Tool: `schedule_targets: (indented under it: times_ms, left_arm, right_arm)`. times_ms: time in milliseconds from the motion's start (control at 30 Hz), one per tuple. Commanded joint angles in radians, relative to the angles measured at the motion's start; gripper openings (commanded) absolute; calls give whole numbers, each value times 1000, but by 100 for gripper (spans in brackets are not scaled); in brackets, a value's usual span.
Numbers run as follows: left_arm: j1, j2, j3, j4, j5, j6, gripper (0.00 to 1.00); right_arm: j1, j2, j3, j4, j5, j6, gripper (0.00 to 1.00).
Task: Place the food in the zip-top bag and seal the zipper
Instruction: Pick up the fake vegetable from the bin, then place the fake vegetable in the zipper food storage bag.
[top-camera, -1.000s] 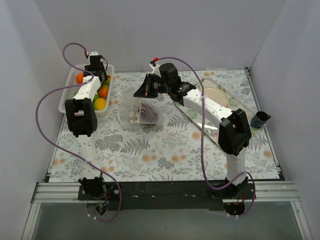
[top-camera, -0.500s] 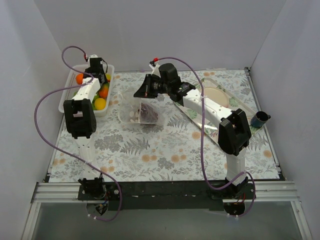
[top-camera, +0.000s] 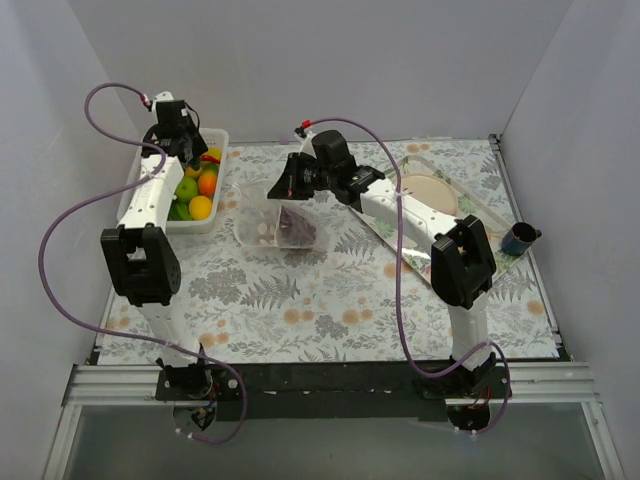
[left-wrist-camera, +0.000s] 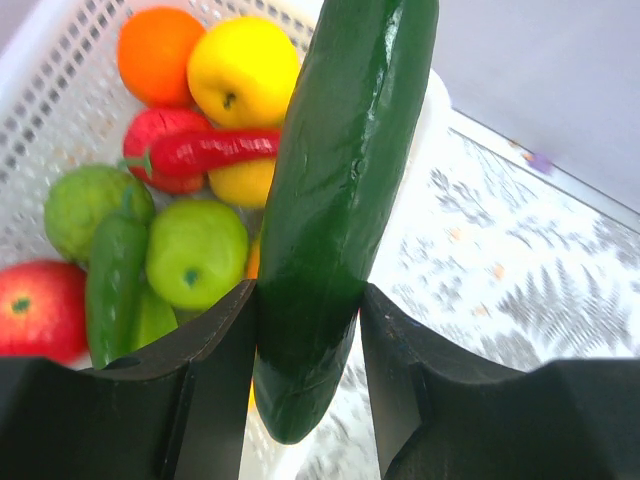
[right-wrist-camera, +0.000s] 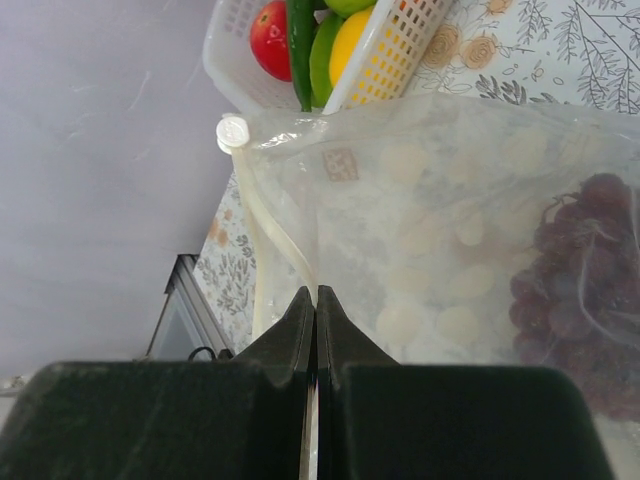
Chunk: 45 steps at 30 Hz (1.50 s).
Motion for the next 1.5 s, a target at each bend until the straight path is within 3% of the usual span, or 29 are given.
schedule_targets:
  times_ms: [0,367,567,700,967,1200,1467]
  left_arm:
    - [-2,-203,-104,-124,162,-114,9]
    - [-2,-667,-338,-350,513,-266,9]
    - [-9,-883,-624,-321,765,-349,9]
    - [-54,-954,-718,-259,877,-390,10]
    - [-148,-899,-735,-279,885,-396,10]
    - [-153,-793,-692,-279,913,-456,8]
    - [-156,-810,-732,-233,979,-533,6]
  right_arm:
    - [3,30,99,-34,23,-66,1]
    - [5,50,113,-14,69,-106,1]
    - [12,71,162,-43,113,-168,1]
    - [14,84,179,-68,143,-205,1]
    - [35,59,176,-88,192,-267,1]
    - [109,-48,58,-99,330,-379,1]
    - [135,-111,-23,-122,442,-415,1]
